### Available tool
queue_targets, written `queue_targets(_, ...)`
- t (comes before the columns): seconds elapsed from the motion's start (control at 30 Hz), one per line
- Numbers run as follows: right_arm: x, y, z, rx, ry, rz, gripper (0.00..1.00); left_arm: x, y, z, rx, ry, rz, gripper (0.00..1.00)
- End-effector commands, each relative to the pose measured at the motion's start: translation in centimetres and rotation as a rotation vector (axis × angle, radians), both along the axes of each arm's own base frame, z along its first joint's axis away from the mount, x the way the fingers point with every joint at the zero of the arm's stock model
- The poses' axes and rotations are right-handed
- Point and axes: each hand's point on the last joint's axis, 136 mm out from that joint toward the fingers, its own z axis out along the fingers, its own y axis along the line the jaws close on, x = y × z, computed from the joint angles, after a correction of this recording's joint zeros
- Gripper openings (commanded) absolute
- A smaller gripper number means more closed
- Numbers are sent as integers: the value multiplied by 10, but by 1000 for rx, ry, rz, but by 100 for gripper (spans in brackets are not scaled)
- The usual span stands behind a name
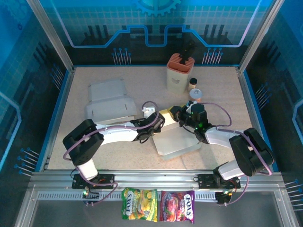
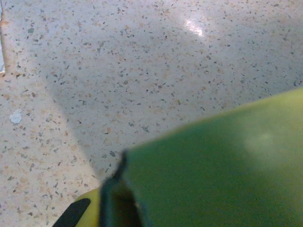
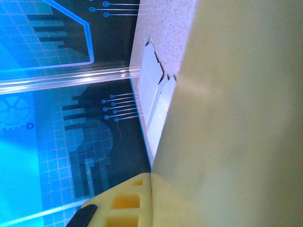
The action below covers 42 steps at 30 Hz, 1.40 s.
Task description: Fold the paper box
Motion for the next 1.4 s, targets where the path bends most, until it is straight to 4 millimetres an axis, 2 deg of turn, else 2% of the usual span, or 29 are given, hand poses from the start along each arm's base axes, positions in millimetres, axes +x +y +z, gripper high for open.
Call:
queue_targets(0.0,-17,11,-14,-33,66,51,0,4,-1,2,-6,8,71,2)
queue_targets(0.27,-17,10,-12,-43,61,35,0,3,7,-4,45,39,115,0)
queue_targets(0.4,-17,9,-6,-44,49,27,2,1,22,-3,116,44,164,0)
queue_targets(0.43,-17,8,-3,-48,46,24,9,1,26,-2,138,40,167,0)
queue_targets(0.5,-17,4,3,-62,43,22,32,0,33,0,172,32,164,0)
queue_targets(0.57,-17,-5,18,-89,26,22,50,1,39,4,188,24,142,0)
queue_targets(0.63,-19,-21,33,-146,17,3,61,2,46,7,194,35,124,0)
queue_targets(0.7,-22,-41,45,-190,14,-26,67,4,58,11,199,57,127,0)
queue_targets(0.77,-24,-68,58,-218,0,-64,68,9,69,18,179,74,120,0)
queue_targets(0.83,-25,-93,66,-241,-12,-95,68,16,71,28,126,68,83,0)
queue_targets(1.0,-22,-135,75,-325,-48,-86,64,32,68,47,-31,83,-25,0)
queue_targets(1.2,-10,-146,87,-479,-118,-12,58,41,53,70,-121,51,-234,0)
queue_targets(1.23,-7,-148,86,-496,-115,-9,57,41,51,76,-149,35,-270,0)
queue_targets(1.37,6,-148,102,-520,-161,3,51,44,47,103,-332,-22,-367,0)
